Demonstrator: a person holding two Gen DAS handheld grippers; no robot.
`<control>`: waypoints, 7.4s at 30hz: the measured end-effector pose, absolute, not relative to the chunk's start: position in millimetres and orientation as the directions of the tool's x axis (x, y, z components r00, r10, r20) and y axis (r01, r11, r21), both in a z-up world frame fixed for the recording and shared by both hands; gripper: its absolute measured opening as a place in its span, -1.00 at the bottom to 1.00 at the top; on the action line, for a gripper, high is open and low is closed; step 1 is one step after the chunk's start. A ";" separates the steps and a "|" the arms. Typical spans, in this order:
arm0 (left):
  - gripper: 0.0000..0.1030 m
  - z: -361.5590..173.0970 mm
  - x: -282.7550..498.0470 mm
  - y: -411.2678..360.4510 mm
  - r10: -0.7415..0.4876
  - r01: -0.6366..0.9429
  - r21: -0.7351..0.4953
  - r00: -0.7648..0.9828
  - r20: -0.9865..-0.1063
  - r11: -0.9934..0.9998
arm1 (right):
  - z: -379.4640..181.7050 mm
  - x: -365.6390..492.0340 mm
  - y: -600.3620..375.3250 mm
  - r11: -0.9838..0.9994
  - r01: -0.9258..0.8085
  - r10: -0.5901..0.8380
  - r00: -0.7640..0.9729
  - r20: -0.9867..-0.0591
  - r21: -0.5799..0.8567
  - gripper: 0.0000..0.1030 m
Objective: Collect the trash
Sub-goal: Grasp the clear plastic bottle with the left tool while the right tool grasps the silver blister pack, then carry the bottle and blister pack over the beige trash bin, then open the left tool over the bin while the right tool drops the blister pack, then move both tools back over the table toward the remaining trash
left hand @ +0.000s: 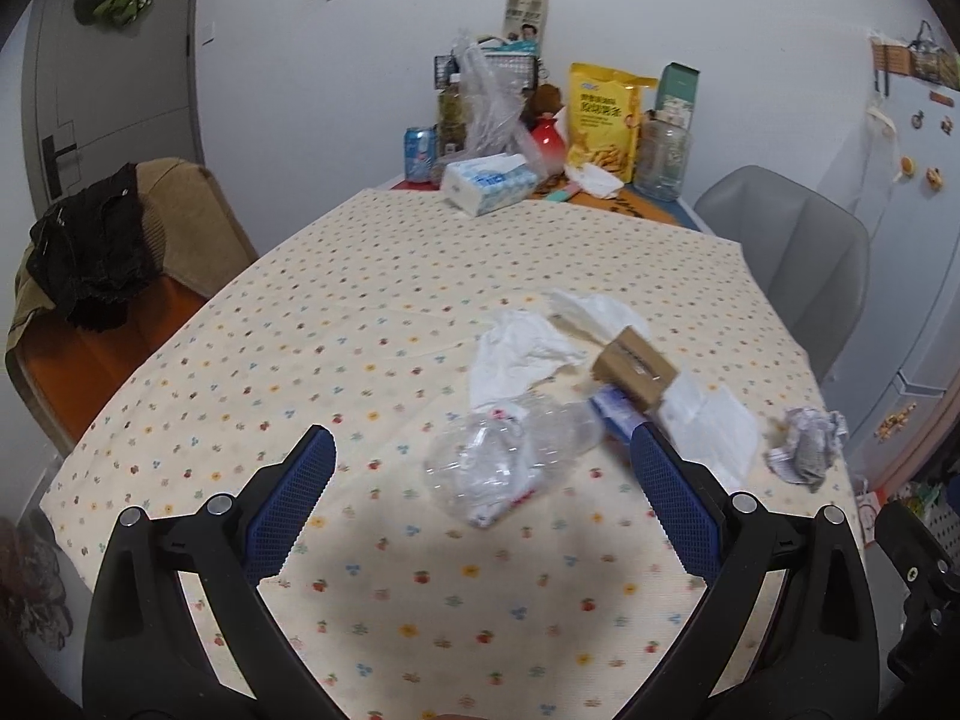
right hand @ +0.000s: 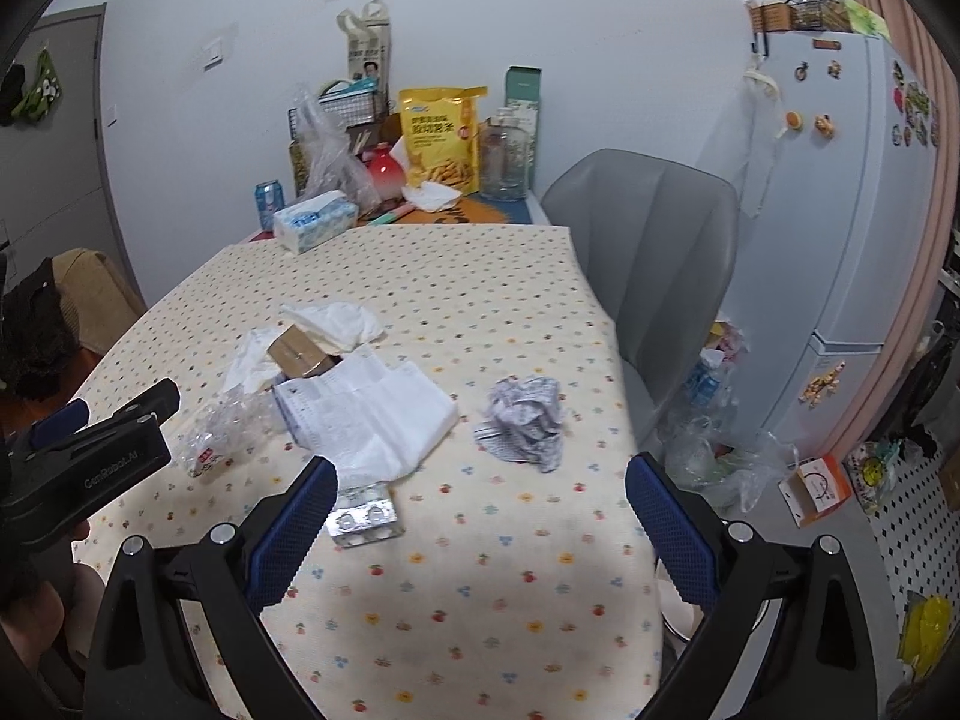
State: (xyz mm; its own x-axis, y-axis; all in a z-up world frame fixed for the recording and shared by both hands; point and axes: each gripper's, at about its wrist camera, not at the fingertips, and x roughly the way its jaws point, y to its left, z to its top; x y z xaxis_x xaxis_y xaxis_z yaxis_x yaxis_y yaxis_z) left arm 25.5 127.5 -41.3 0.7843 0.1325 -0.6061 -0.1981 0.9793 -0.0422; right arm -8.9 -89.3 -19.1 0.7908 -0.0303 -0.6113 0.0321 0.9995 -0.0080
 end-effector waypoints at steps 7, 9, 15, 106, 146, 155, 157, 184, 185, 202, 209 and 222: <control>0.90 -64.5 34.2 138.9 0.147 -0.218 -0.028 0.745 -0.650 0.976 | -43.1 2.5 -71.8 1.000 -0.020 0.020 0.751 -0.661 0.007 0.79; 0.90 -71.1 39.1 138.7 0.145 -0.214 -0.024 0.734 -0.663 0.977 | -51.4 6.7 -69.6 0.999 -0.029 0.032 0.733 -0.679 0.015 0.74; 0.90 -88.0 56.8 124.5 0.132 -0.184 -0.001 0.708 -0.694 0.983 | -71.8 18.9 -66.6 0.998 -0.050 0.055 0.697 -0.714 0.029 0.64; -0.10 -32.1 63.8 -126.0 -0.154 0.216 0.027 0.773 -0.615 0.976 | -32.2 -26.3 -285.4 0.953 0.192 -0.003 0.781 -0.624 0.236 -0.22; -0.11 -95.5 104.5 -316.1 -0.275 0.476 0.076 0.623 -0.733 0.876 | -120.2 -3.7 -477.0 0.805 0.522 -0.187 0.674 -0.715 0.282 0.04; -0.11 -109.0 96.2 -344.3 -0.289 0.520 0.082 0.591 -0.753 0.850 | -133.8 -22.4 -501.6 0.765 0.575 -0.211 0.648 -0.732 0.289 0.10; -0.11 -111.6 93.2 -352.2 -0.297 0.532 0.077 0.581 -0.758 0.843 | -133.5 -29.4 -506.0 0.757 0.590 -0.228 0.641 -0.733 0.281 0.16; 0.88 -75.8 97.4 -308.0 -0.309 0.444 0.012 0.643 -0.701 0.896 | -106.1 -46.5 -487.3 0.751 0.592 -0.259 0.671 -0.695 0.291 0.48; 0.88 -73.1 98.0 -301.0 -0.307 0.435 0.009 0.649 -0.696 0.900 | -103.0 -43.9 -483.3 0.758 0.584 -0.255 0.676 -0.691 0.291 0.51; 0.89 -30.0 102.4 -145.8 -0.218 0.224 -0.070 0.756 -0.618 0.972 | -45.3 -10.3 -365.2 0.879 0.413 -0.182 0.755 -0.630 0.241 0.72; 0.89 -25.4 98.8 -90.5 -0.187 0.153 -0.108 0.773 -0.606 0.982 | -30.7 -3.2 -318.9 0.916 0.345 -0.153 0.771 -0.618 0.204 0.73; 0.89 -15.3 87.1 -17.6 -0.120 0.048 -0.138 0.804 -0.582 0.989 | -11.1 7.1 -249.1 0.962 0.222 -0.084 0.795 -0.601 0.160 0.73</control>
State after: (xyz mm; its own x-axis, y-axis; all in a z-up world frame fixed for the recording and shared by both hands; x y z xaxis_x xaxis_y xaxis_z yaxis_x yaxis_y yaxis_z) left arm 87.1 -17.6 -15.3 0.8043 -0.1203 -0.5820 0.0483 0.9893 -0.1376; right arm 7.1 -249.1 -11.1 0.7951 -0.0839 -0.6007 0.2224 0.9617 0.1601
